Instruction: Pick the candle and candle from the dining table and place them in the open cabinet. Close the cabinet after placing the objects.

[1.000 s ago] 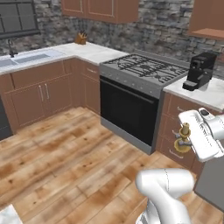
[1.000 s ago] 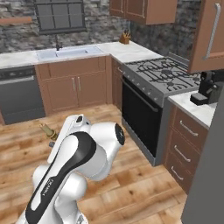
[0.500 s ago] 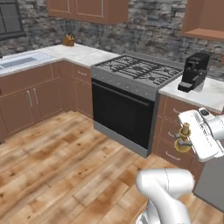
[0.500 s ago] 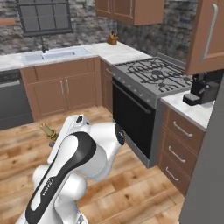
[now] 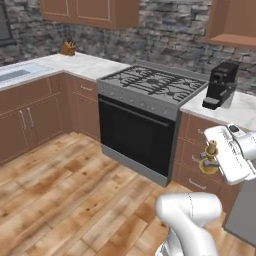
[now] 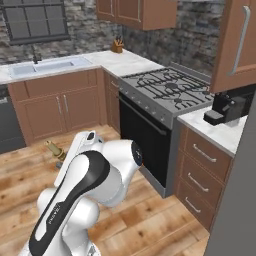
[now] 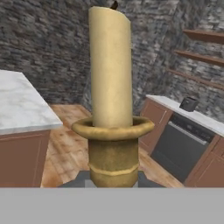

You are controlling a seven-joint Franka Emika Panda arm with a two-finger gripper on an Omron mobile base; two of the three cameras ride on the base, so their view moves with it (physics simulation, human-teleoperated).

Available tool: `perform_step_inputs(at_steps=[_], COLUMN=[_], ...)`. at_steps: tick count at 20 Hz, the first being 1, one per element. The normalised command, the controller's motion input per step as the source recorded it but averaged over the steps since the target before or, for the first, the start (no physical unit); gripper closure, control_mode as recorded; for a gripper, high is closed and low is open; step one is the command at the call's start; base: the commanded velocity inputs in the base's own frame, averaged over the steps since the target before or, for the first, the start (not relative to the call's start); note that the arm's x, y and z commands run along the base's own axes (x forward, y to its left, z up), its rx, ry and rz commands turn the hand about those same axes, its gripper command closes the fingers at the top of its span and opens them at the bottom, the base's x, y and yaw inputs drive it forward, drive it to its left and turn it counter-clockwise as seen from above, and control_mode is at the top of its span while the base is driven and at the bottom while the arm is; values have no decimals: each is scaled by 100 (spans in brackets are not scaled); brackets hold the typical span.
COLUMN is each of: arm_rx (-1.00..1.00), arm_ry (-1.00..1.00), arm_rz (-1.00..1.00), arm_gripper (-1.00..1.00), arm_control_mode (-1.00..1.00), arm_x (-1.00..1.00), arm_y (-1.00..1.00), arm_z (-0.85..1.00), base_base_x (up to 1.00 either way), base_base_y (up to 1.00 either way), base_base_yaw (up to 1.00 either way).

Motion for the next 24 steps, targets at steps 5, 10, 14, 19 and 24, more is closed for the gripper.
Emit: perform_step_inputs(at_steps=[5,10,14,19,24], arm_rx=[0,0,0,0,0], arm_ry=[0,0,0,0,0], arm_rz=[0,0,0,0,0], arm_gripper=[100,100,100,100,100], arm_control_mode=[100,100,100,100,100], arm_x=[0,0,0,0,0], arm_y=[0,0,0,0,0], arm_z=[0,0,0,0,0], base_base_x=[56,50,46,48,55], base_base_y=[0,0,0,2,17], base_base_yaw=[-15,-24,-31,-30,-28])
